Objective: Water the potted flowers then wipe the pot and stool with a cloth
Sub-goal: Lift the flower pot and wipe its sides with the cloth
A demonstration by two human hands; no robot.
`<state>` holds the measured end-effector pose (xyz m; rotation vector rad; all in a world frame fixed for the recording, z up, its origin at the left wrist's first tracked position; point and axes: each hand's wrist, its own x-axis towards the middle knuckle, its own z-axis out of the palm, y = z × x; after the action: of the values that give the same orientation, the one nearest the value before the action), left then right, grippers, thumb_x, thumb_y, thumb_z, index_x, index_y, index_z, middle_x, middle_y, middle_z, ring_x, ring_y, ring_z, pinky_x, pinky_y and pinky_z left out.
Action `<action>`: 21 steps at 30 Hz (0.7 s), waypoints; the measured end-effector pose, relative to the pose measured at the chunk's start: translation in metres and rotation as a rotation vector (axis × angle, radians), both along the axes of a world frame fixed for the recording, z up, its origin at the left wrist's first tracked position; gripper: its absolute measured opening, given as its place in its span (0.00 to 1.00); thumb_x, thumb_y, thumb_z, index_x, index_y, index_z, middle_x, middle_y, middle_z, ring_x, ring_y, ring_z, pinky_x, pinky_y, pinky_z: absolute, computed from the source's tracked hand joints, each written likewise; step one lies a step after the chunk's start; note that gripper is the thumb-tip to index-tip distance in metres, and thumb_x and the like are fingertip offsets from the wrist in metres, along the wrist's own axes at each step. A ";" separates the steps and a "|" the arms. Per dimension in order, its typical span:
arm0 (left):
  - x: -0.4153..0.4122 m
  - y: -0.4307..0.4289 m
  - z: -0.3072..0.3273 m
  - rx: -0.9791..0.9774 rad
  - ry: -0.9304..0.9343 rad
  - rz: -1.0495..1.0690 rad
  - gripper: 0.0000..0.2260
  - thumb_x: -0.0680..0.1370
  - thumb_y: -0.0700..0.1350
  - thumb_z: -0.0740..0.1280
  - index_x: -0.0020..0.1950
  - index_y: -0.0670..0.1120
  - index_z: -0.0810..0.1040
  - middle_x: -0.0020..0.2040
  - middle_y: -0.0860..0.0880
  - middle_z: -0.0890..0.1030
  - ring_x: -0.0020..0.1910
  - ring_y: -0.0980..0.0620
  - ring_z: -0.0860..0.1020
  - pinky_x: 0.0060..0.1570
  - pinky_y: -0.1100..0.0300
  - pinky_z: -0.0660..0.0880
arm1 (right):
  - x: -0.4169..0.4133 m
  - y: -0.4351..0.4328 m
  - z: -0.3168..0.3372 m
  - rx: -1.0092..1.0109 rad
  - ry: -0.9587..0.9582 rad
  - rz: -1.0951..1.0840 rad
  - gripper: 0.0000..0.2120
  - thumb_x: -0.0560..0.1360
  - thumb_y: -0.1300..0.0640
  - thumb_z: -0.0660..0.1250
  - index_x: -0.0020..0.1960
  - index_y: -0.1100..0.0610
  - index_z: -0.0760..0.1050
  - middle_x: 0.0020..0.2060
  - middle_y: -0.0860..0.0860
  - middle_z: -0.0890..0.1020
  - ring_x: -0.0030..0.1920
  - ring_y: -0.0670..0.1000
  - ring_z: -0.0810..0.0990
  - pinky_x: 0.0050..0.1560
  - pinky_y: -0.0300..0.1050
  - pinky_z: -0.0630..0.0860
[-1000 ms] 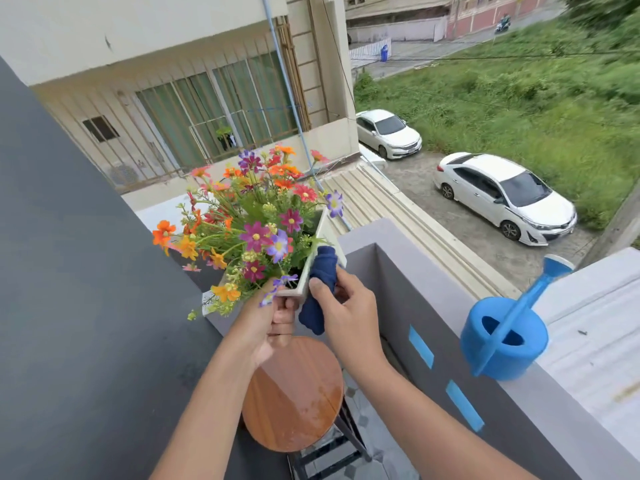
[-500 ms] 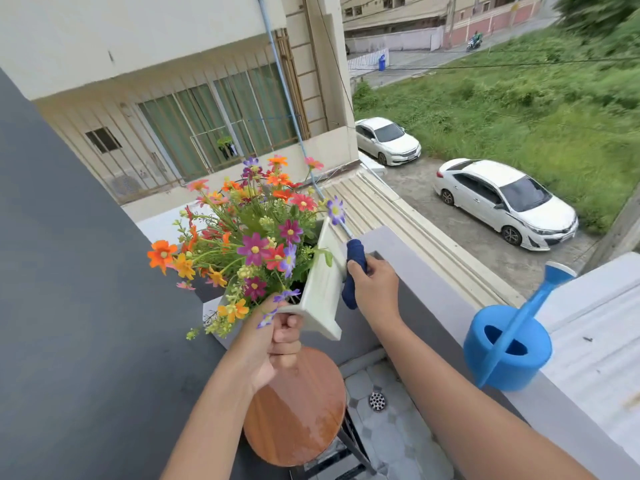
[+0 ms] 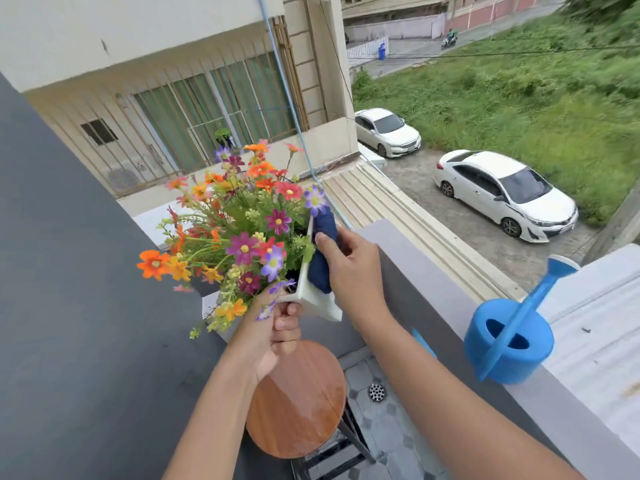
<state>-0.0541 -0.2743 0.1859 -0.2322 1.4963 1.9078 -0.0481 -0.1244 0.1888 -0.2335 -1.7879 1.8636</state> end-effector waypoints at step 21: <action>0.002 -0.008 -0.002 -0.138 0.048 -0.039 0.16 0.76 0.51 0.54 0.29 0.48 0.67 0.21 0.54 0.58 0.17 0.58 0.53 0.25 0.64 0.44 | -0.015 -0.010 -0.008 -0.035 0.063 -0.083 0.19 0.78 0.49 0.66 0.39 0.64 0.71 0.31 0.57 0.68 0.35 0.50 0.66 0.36 0.52 0.63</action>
<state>-0.0520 -0.2823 0.1844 -0.2183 1.6550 1.7929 -0.0632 -0.1339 0.1813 -0.2552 -1.6795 1.8255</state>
